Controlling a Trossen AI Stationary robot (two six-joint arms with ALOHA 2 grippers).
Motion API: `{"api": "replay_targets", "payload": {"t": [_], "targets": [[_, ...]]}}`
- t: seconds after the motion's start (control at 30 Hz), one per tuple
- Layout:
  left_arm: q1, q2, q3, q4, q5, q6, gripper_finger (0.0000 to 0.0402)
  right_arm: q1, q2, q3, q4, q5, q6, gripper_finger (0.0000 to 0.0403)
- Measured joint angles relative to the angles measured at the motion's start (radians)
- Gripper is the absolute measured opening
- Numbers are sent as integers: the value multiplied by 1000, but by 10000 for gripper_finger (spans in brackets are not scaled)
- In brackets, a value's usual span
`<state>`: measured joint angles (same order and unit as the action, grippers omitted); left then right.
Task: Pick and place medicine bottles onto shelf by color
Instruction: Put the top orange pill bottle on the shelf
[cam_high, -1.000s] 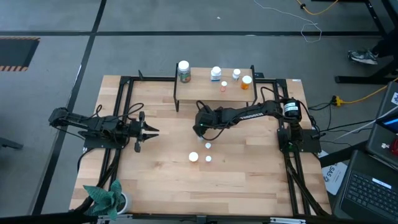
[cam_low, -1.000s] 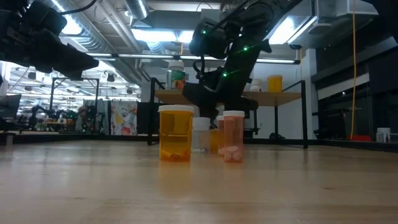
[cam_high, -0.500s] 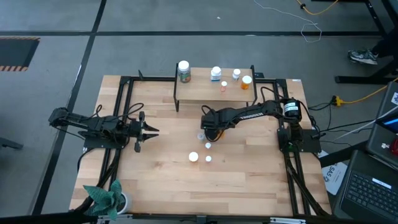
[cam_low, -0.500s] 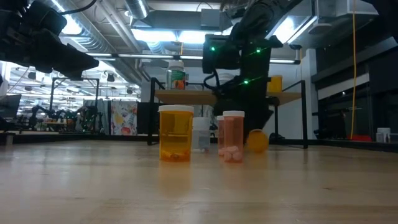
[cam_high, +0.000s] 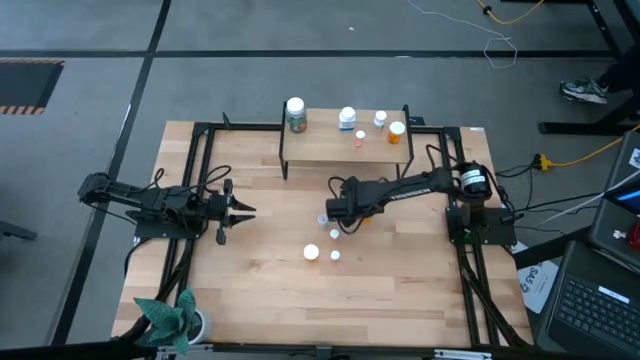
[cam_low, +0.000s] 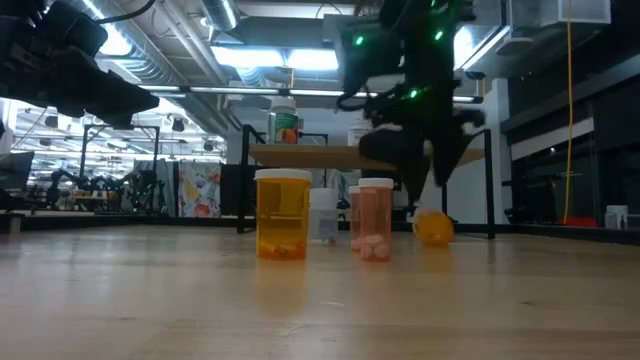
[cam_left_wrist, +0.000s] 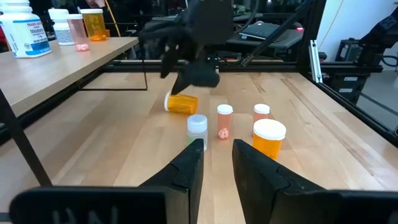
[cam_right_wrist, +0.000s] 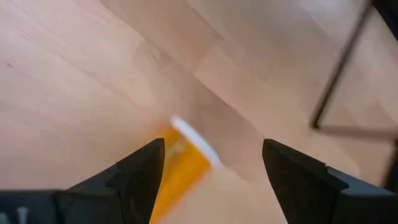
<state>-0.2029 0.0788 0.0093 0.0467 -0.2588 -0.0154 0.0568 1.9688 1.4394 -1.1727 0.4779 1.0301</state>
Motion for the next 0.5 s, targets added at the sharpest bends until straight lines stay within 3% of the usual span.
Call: {"api": "replay_targets", "payload": {"t": [0.17,0.5], "targets": [[0,0,0,0,-1,0,80,46,-4,-1,2,-53,211,273],[0,0,0,0,0,2,80,50,2,-39,138,2,380,273]]}}
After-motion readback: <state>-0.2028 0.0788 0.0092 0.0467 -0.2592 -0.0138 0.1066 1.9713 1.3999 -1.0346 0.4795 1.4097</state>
